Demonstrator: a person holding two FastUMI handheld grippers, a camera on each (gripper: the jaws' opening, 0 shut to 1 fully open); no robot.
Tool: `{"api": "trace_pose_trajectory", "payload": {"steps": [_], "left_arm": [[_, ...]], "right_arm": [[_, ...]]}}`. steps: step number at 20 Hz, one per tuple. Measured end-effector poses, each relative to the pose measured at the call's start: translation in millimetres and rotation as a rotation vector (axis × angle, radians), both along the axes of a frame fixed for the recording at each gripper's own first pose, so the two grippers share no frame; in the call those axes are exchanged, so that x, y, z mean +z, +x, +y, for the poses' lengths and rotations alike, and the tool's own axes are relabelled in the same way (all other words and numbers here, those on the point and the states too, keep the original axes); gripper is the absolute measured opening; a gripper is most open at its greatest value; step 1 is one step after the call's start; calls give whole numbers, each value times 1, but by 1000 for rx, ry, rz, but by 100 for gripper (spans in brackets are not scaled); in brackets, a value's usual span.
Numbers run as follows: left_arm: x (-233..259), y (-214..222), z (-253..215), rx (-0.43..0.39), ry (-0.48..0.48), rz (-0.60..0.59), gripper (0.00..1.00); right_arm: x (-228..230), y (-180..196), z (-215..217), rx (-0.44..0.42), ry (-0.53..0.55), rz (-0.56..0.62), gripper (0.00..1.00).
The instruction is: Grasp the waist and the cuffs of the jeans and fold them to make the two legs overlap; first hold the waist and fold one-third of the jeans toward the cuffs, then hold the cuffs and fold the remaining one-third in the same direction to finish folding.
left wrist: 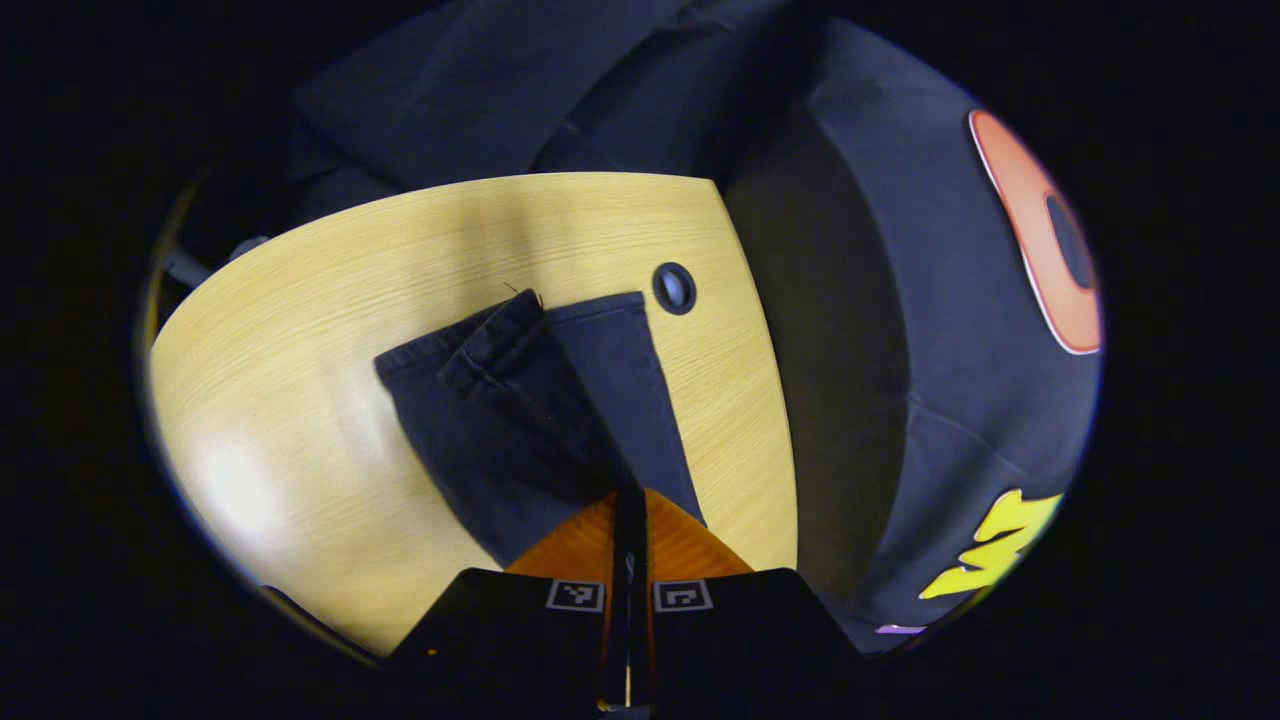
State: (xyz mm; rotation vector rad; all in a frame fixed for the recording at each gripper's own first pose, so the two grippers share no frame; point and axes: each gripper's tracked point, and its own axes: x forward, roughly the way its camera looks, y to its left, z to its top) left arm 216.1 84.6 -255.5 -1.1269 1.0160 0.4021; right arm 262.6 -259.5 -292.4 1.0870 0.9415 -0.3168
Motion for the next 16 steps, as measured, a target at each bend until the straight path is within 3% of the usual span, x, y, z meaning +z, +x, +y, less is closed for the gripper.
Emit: {"api": "trace_pose_trajectory", "payload": {"steps": [1,4,10,12,13,14,15,16], "left_arm": [[-6,10,-3,-27,17,-2,0],[-25,28,-4,-87,37,-9,4],[-56,48,-3,-101,51,25,9],[-53,48,-4,-114,56,40,21],[-47,50,-5,-119,51,36,15],[-40,52,-5,-120,59,28,36],[-32,55,-4,-125,66,22,43],[-23,57,-3,-126,79,15,62]], "right_arm": [[-9,7,-1,-4,4,1,1],[-37,23,-2,-27,38,12,0],[-80,43,1,-7,29,45,1],[-88,45,6,18,4,52,2],[-88,46,6,13,0,49,11],[-87,49,8,5,9,39,27],[-86,50,8,-1,13,32,16],[-86,50,11,0,19,24,29]]}}
